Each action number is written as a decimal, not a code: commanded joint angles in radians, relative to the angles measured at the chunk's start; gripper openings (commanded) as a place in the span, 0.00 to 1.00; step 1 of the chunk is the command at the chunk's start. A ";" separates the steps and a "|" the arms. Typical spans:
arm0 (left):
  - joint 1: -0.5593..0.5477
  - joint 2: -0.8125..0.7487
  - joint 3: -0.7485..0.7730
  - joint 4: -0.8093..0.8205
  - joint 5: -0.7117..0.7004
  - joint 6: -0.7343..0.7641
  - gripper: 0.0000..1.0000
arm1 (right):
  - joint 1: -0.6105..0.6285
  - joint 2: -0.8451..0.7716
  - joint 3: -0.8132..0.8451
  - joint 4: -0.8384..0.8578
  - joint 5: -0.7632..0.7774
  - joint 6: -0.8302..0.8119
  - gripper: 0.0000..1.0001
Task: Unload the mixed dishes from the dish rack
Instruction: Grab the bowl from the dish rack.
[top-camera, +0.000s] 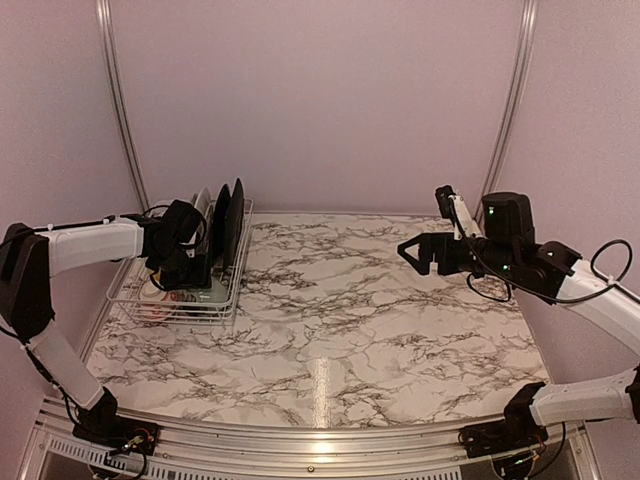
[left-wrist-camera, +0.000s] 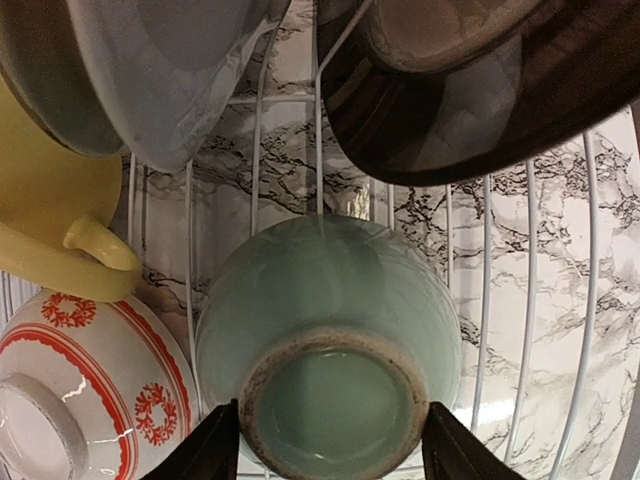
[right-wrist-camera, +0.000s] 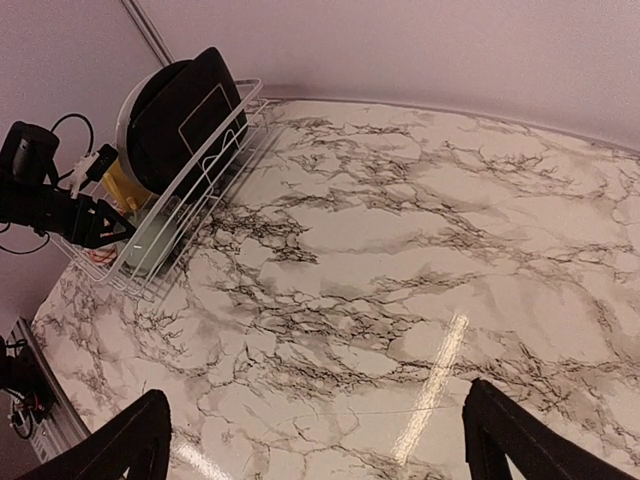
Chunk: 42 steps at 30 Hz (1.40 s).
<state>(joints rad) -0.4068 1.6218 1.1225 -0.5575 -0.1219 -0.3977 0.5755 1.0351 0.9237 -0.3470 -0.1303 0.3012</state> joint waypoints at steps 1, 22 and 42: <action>-0.004 0.004 -0.005 0.000 -0.021 -0.001 0.61 | 0.011 0.005 -0.010 0.030 -0.011 0.015 0.99; -0.016 -0.114 0.016 -0.024 -0.035 -0.013 0.39 | 0.011 0.048 -0.066 0.092 -0.035 0.046 0.99; -0.016 -0.293 0.007 -0.016 -0.004 -0.047 0.36 | 0.032 0.285 -0.030 0.311 -0.197 0.215 0.99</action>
<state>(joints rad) -0.4194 1.4014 1.1244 -0.5968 -0.1352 -0.4305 0.5865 1.2484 0.8516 -0.1585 -0.2451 0.4385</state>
